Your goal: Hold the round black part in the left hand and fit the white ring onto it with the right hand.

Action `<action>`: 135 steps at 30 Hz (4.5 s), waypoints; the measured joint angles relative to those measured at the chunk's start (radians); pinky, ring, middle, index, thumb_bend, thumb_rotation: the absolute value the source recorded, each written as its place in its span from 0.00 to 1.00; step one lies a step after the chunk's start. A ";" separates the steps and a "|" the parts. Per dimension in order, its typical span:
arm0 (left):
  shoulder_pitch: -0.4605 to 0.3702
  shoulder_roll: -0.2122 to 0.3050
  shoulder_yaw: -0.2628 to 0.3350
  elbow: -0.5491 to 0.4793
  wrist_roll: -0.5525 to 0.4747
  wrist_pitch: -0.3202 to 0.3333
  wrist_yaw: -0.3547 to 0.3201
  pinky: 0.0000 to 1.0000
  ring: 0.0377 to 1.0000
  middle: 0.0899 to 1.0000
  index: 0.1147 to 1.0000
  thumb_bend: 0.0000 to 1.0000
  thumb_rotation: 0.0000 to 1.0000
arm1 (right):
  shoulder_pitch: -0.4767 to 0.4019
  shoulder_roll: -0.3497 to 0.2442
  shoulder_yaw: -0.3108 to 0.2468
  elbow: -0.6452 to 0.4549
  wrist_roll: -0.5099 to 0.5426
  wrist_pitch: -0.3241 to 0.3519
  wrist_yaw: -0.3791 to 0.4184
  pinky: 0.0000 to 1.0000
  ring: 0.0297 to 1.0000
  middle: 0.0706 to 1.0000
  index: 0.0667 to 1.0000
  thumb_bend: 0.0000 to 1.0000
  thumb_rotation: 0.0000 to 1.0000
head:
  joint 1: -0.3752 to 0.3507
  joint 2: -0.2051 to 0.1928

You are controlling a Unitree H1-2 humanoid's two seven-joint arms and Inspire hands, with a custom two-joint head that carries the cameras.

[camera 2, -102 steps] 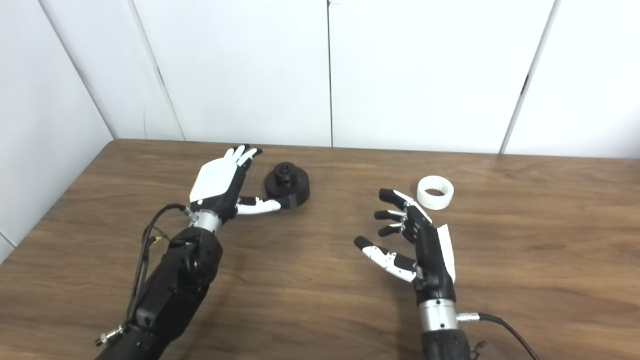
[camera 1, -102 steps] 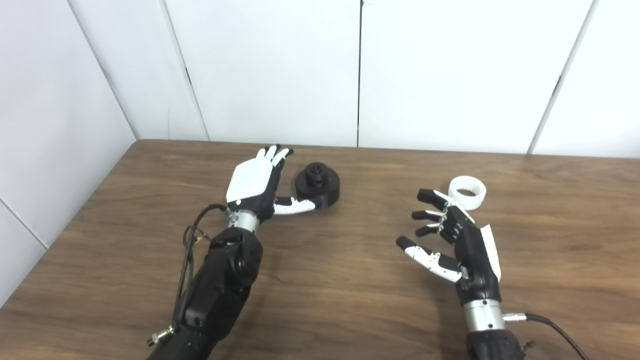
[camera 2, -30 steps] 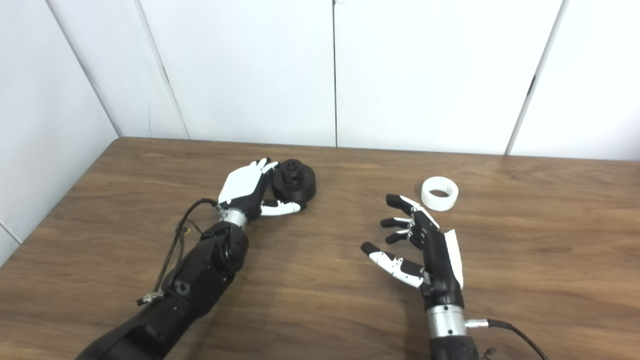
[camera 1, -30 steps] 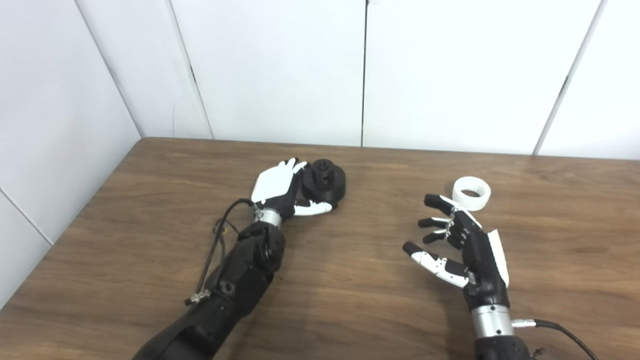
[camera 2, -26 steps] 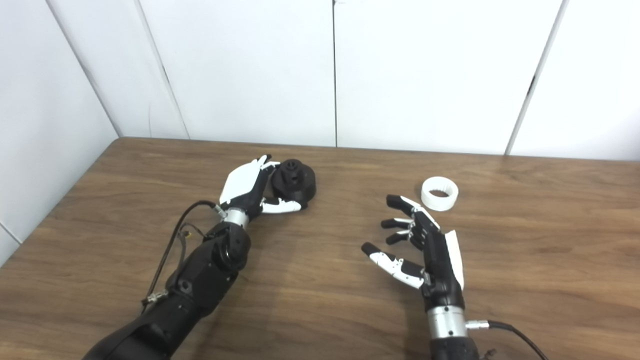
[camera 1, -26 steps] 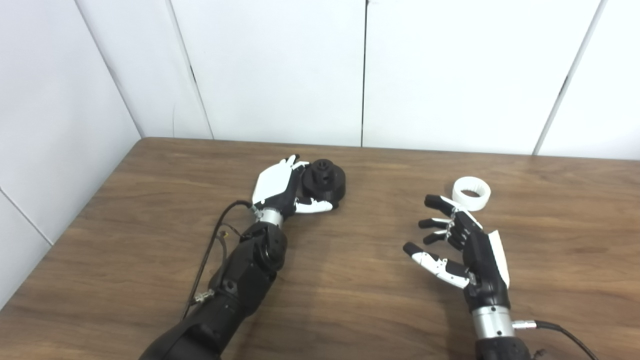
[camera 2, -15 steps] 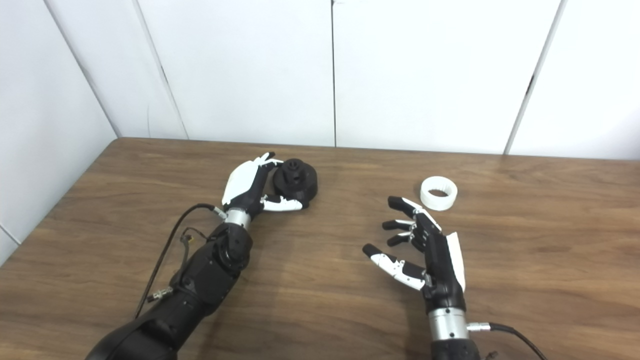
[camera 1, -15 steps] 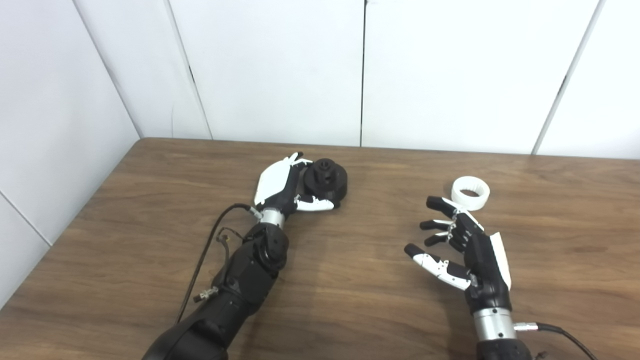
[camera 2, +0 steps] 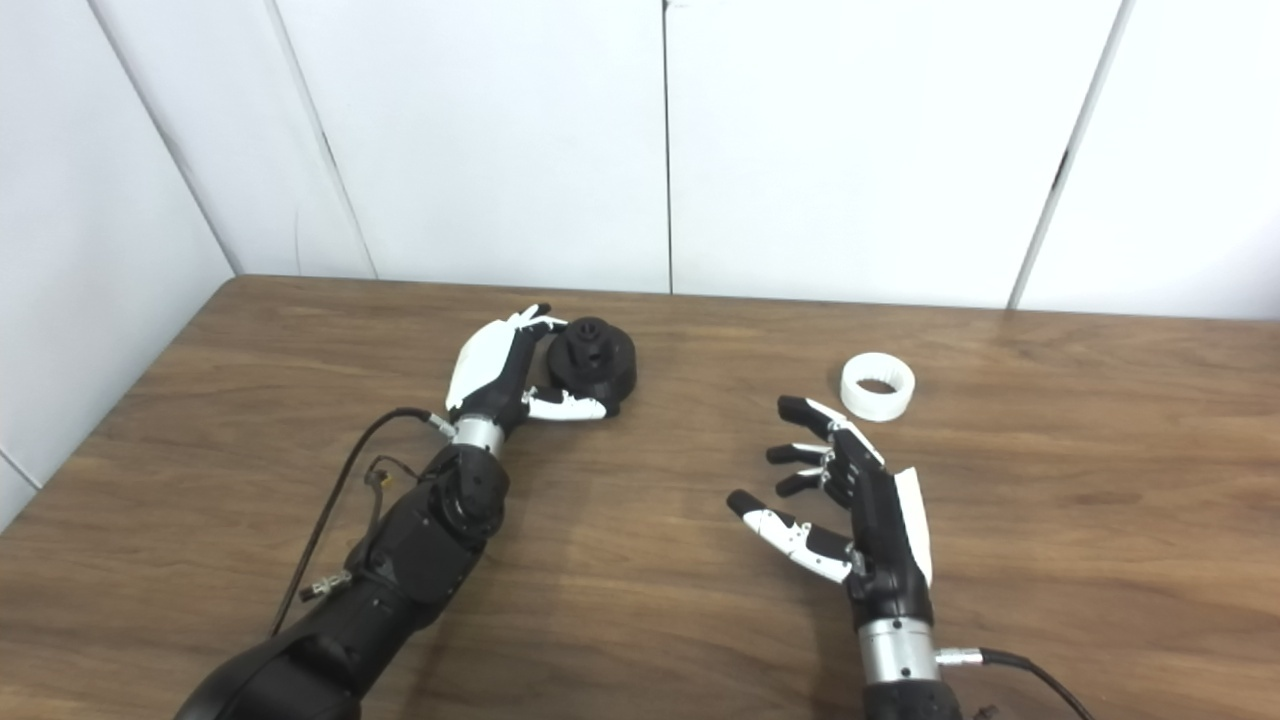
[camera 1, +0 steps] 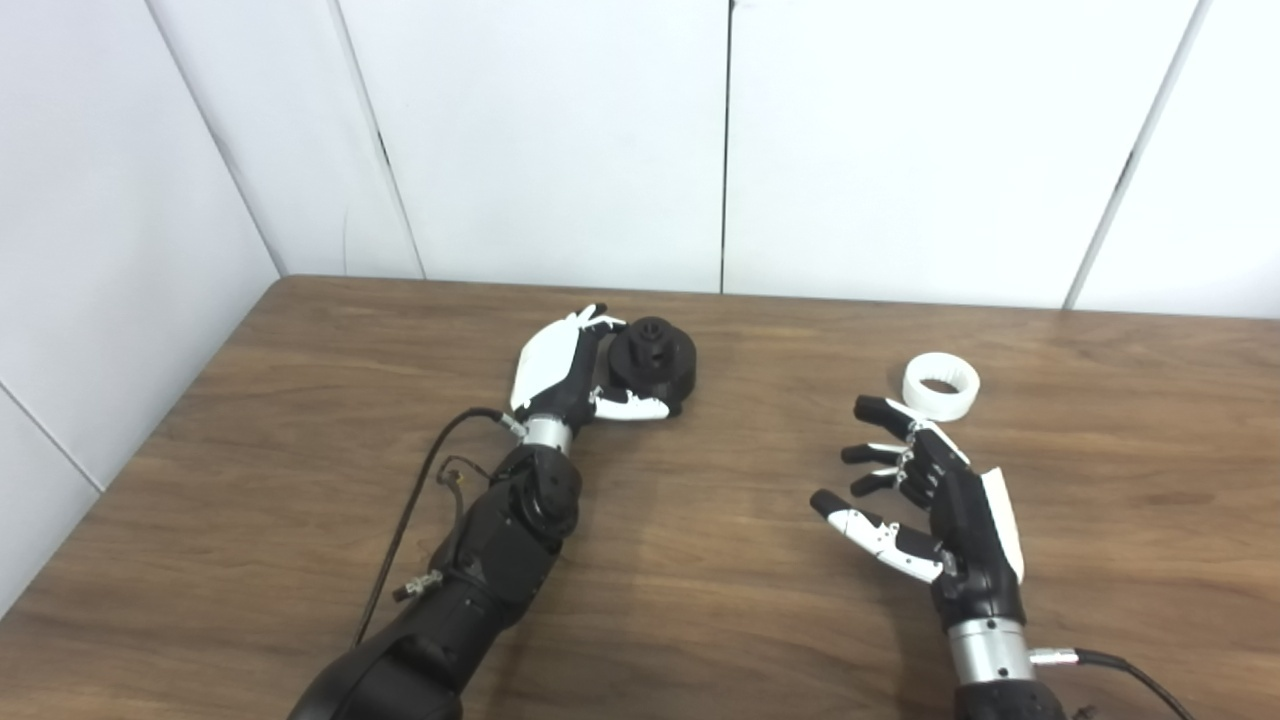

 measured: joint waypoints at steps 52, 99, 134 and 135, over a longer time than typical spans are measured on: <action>0.598 -0.008 -0.128 -0.881 0.113 0.086 -0.298 0.98 0.98 0.95 0.55 0.91 0.30 | -0.003 0.011 -0.004 0.004 -0.012 0.001 -0.006 0.47 0.62 0.78 0.74 0.65 0.08 | -0.106 0.014; 0.616 0.031 -0.035 -0.915 0.053 -0.008 -0.389 0.85 0.96 0.94 0.54 0.93 0.18 | -0.097 -0.142 0.009 0.019 -0.437 0.090 -0.159 0.66 0.80 0.85 0.73 0.70 0.33 | -0.426 -0.051; 0.610 0.029 -0.074 -0.896 0.093 0.003 -0.396 0.93 0.99 0.96 0.55 0.94 0.26 | -0.503 -0.407 0.056 0.243 -0.573 0.321 0.118 0.84 0.95 0.96 0.81 0.82 0.58 | -0.390 -0.058; 0.608 0.030 -0.076 -0.896 0.095 0.004 -0.398 0.93 0.99 0.96 0.55 0.94 0.26 | -0.507 -0.407 0.058 0.254 -0.572 0.321 0.118 0.85 0.95 0.97 0.81 0.81 0.59 | -0.388 -0.060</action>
